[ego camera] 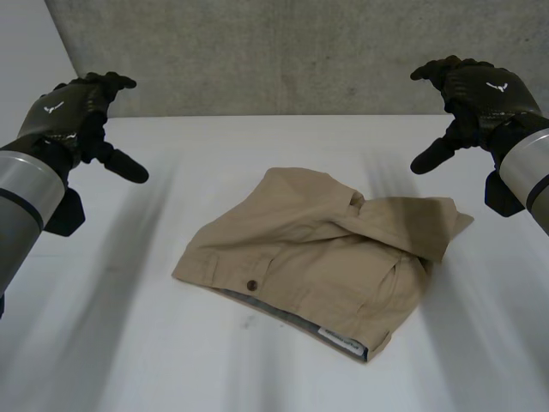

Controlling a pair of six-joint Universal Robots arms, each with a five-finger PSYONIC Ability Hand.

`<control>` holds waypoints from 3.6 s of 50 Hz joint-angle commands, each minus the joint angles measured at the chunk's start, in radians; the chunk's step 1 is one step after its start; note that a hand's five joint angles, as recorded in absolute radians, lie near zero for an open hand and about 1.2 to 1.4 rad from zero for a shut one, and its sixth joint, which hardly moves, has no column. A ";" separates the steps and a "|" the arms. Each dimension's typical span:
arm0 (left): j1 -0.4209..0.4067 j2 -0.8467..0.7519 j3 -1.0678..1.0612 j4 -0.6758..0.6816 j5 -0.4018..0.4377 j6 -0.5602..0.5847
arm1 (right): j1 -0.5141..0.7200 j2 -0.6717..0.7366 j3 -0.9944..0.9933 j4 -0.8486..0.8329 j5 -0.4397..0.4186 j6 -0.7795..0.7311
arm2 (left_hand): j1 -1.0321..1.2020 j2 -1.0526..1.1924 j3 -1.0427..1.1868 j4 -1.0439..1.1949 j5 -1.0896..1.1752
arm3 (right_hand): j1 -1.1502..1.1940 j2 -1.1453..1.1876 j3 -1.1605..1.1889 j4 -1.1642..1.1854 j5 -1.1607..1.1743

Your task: Fold the shorts.

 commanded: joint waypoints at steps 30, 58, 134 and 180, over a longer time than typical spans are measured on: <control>-0.150 -0.418 0.103 0.084 0.008 0.003 | 0.000 0.005 -0.004 -0.004 -0.009 -0.002 | 0.047 0.048 0.044 0.050 0.030 | -0.012 -0.032 -0.026 -0.047 -0.074; -0.164 -0.623 0.234 0.046 -0.009 0.098 | 0.000 0.013 0.003 -0.005 -0.011 -0.003 | 0.224 0.225 0.221 0.227 0.207 | -0.012 -0.032 -0.026 -0.047 -0.074; -0.586 -0.570 0.484 0.244 -0.147 0.431 | -0.088 -0.036 -0.070 0.062 -0.068 -0.029 | 0.103 0.104 0.100 0.105 0.086 | -0.012 -0.032 -0.026 -0.047 -0.074; -0.230 -0.689 0.212 0.066 -0.109 0.317 | 0.115 0.235 0.253 -0.169 0.133 -0.657 | 0.405 0.406 0.402 0.408 0.388 | 1.210 1.189 1.196 1.175 1.148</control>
